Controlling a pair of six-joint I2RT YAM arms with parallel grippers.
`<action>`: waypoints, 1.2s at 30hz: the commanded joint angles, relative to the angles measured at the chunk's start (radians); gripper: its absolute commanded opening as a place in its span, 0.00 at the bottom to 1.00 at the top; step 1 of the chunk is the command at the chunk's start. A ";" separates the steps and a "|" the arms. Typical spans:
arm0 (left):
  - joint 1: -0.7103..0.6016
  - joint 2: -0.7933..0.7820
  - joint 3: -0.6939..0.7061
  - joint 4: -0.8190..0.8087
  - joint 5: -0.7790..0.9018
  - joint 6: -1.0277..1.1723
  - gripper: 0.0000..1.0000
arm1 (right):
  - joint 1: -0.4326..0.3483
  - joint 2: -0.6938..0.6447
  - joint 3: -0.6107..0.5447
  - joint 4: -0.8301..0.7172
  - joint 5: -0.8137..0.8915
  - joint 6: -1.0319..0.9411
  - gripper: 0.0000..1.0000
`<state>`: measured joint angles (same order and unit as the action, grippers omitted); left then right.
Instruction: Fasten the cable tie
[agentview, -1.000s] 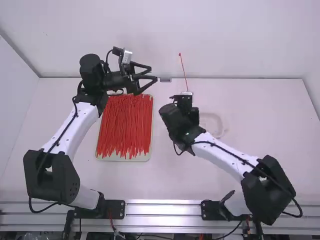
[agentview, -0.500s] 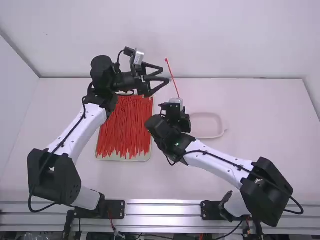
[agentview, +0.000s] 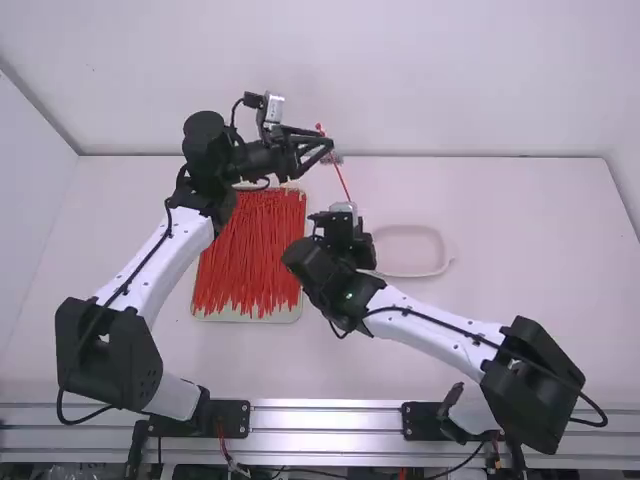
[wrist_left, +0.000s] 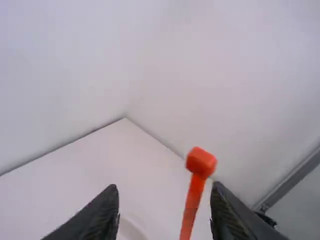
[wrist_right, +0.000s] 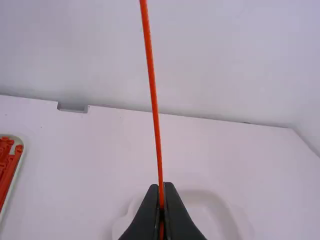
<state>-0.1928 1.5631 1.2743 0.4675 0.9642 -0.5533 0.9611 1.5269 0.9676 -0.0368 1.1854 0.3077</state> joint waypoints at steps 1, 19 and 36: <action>-0.010 -0.005 0.021 0.022 -0.034 -0.027 0.39 | -0.008 0.005 0.034 0.003 0.024 0.010 0.00; -0.010 -0.005 0.021 0.045 -0.042 -0.023 0.02 | -0.018 0.005 0.034 0.006 -0.037 0.009 0.12; 0.078 -0.005 0.021 -0.023 0.114 0.105 0.02 | -0.019 -0.150 0.034 0.043 -0.573 -0.316 0.98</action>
<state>-0.1349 1.5631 1.2743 0.4381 1.0115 -0.4744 0.9485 1.4380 0.9676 0.0063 0.7170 0.0563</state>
